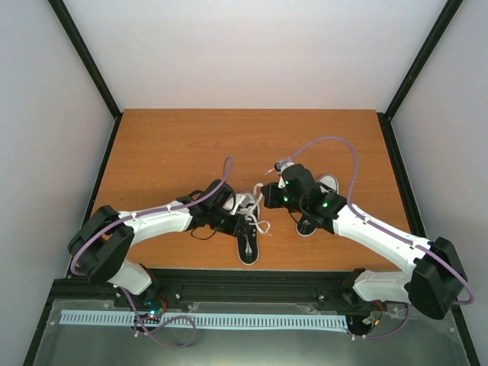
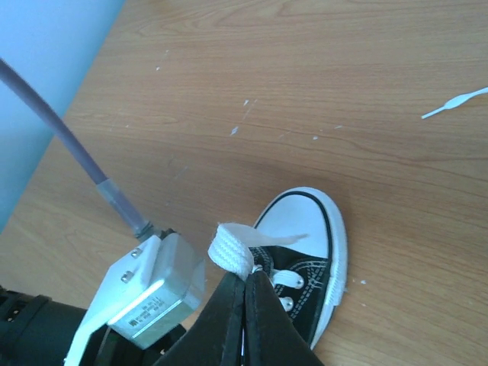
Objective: Tie the shoes
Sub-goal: Cross the shoelace with the shoelace.
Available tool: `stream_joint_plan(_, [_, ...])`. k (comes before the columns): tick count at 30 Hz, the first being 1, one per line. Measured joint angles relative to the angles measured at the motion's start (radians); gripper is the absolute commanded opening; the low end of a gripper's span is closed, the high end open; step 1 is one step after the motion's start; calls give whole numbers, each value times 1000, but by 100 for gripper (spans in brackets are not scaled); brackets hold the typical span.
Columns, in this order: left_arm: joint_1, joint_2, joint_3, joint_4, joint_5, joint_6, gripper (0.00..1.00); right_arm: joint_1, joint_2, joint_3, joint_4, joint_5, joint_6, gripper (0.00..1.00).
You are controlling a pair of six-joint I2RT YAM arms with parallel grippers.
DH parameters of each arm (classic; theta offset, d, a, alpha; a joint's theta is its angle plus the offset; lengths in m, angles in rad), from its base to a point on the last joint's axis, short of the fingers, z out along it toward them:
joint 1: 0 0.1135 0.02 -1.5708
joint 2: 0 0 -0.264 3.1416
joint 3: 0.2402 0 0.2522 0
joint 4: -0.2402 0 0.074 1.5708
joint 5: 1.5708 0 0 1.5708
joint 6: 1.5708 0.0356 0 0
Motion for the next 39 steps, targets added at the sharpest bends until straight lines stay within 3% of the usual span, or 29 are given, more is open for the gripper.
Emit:
stream_joint_plan(2, [0, -1, 0, -11, -3, 24, 33, 6, 2, -1, 9, -11, 0, 3])
stream_joint_plan(5, [-1, -23, -8, -25, -34, 46, 51, 14, 8, -5, 19, -17, 1, 3])
stream_joint_plan(12, [-1, -213, -43, -45, -175, 78, 64, 20, 8, -31, 38, -17, 26, 3])
stream_joint_plan(17, [-1, -266, -46, 95, -192, 96, 61, 20, 8, -36, 39, -10, 58, 3])
stream_joint_plan(25, [-1, -111, 9, 226, -169, 146, 50, 20, -12, -36, 37, -2, 98, 3])
stream_joint_plan(32, [-1, -81, 14, 301, -140, 149, 44, 20, -25, -36, 33, 9, 114, 3])
stream_joint_plan(39, [-1, -42, 14, 354, -99, 142, 28, 20, -25, -36, 23, 10, 118, 3])
